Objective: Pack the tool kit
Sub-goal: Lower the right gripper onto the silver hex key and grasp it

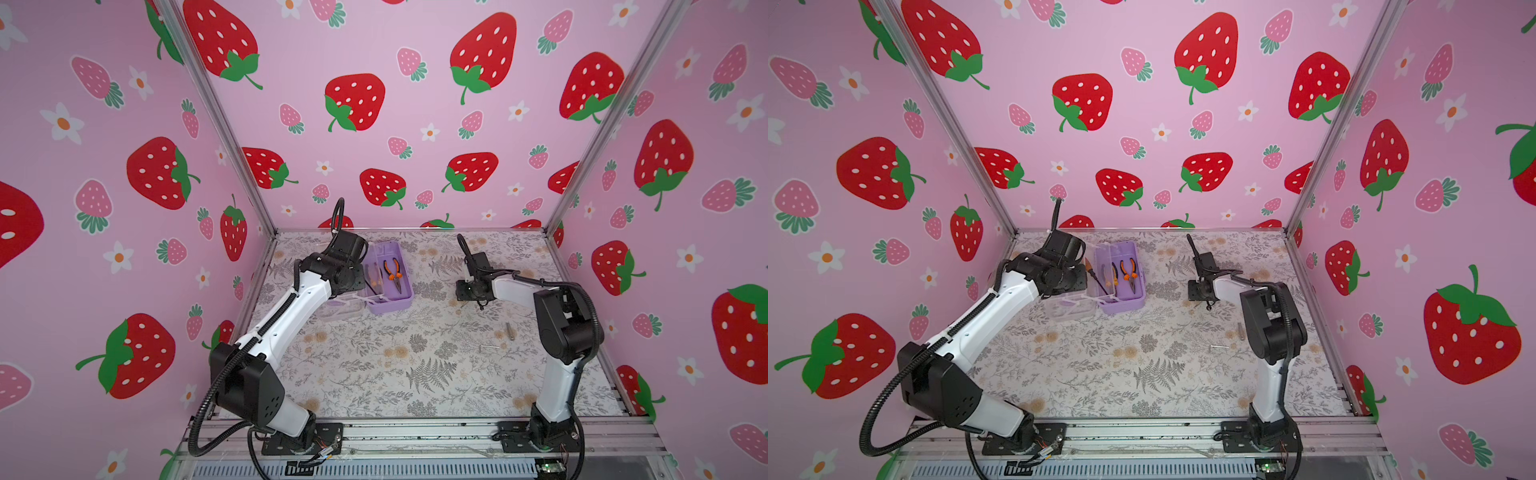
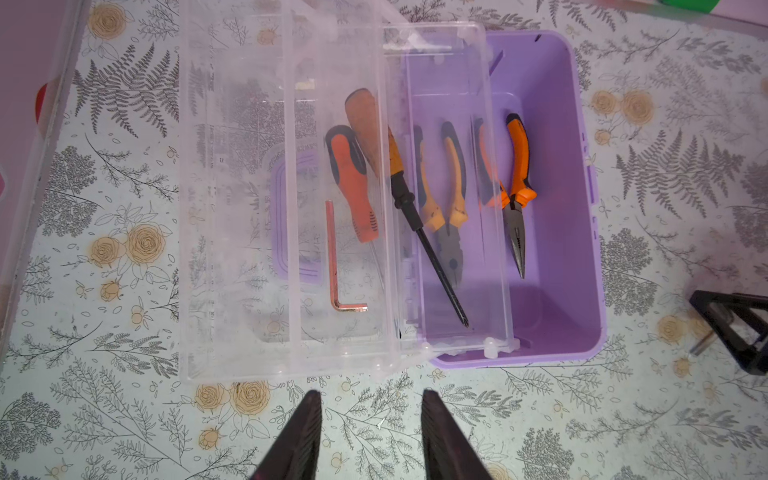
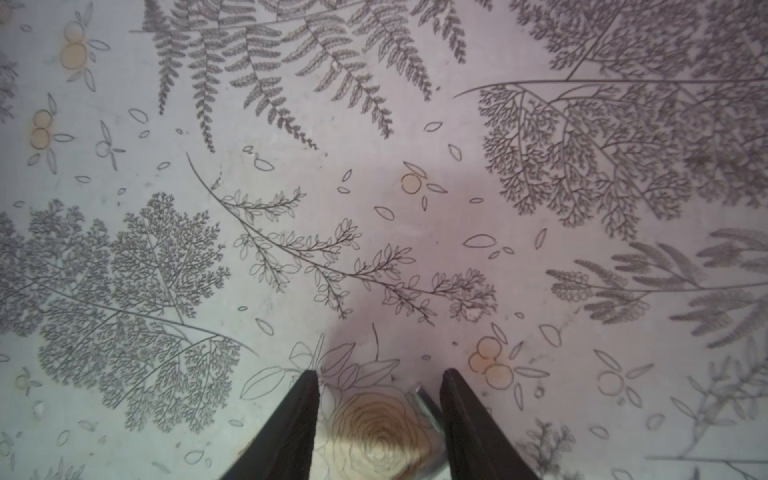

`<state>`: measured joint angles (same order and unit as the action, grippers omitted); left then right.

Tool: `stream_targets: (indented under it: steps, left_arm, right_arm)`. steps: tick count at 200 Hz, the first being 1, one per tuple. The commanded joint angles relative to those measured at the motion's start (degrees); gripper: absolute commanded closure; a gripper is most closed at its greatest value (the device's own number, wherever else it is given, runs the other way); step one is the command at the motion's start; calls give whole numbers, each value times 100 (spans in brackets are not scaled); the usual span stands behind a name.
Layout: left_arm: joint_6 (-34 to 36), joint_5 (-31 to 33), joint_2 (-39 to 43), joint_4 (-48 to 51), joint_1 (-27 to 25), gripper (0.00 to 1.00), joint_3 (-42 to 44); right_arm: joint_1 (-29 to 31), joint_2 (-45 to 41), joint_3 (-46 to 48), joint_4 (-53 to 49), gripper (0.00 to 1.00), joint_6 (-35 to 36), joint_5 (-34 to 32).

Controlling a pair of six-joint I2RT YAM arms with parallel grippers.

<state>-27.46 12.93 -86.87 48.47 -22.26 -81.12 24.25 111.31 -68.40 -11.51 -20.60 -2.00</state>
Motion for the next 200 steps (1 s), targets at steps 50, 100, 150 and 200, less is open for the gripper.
stream_targets:
  steps: [50,100,150,200]
  left_arm:
    - [-140,-88,214,102,-77,57,254]
    - [-172,-150,340,103,-109,57,314]
    - [-174,-168,603,180,-135,56,398]
    - [-169,-182,1026,210,-143,56,906]
  right_arm:
    - [-15,-218,641,-714,58,-32,-204]
    - [119,79,362,-625,94,12,362]
    - [363,-53,296,-459,100,-49,1006]
    - [826,-415,301,-546,98,-50,830]
